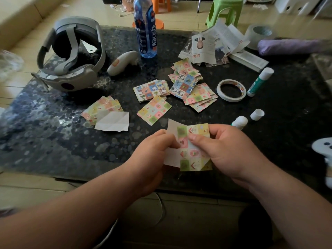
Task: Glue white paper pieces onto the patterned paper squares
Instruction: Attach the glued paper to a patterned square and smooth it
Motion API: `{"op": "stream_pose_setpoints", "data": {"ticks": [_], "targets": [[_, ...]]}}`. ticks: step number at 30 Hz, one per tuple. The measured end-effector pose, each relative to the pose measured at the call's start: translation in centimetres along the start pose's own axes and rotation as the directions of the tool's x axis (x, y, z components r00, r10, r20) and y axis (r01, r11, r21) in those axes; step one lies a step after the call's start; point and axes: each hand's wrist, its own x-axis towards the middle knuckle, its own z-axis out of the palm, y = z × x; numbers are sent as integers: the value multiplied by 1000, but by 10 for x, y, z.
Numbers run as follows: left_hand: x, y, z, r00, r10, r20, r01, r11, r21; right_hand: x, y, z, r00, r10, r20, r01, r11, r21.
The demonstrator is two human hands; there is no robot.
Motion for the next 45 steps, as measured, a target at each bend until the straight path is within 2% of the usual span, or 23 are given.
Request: {"op": "stream_pose_setpoints", "data": {"ticks": [4, 13, 20, 23, 29, 37, 45], "targets": [[-2, 1, 0, 1000, 9, -13, -9, 1000, 29, -1, 0, 1, 1000, -16, -15, 16, 1000, 18], [-4, 11, -3, 1000, 18, -2, -18, 992, -128, -3, -2, -4, 1000, -17, 5, 17, 992, 127], [0, 10, -6, 993, 58, -101, -58, 998, 3, -2, -6, -12, 998, -43, -35, 47, 991, 124], [2, 8, -7, 987, 79, -139, -74, 997, 38, -5, -10, -17, 998, -56, -35, 62, 983, 175], [-7, 8, -3, 993, 111, -36, -107, 990, 86, -11, -8, -3, 991, -106, 83, 90, 981, 172], [-20, 10, -6, 979, 194, 57, -196, 980, 36, -11, -10, -4, 990, -117, 80, 95, 968, 233], [-21, 14, -9, 968, 244, 55, -244, 970, -2, -10, -11, -2, 989, -125, 79, 104, 966, 237]]}}
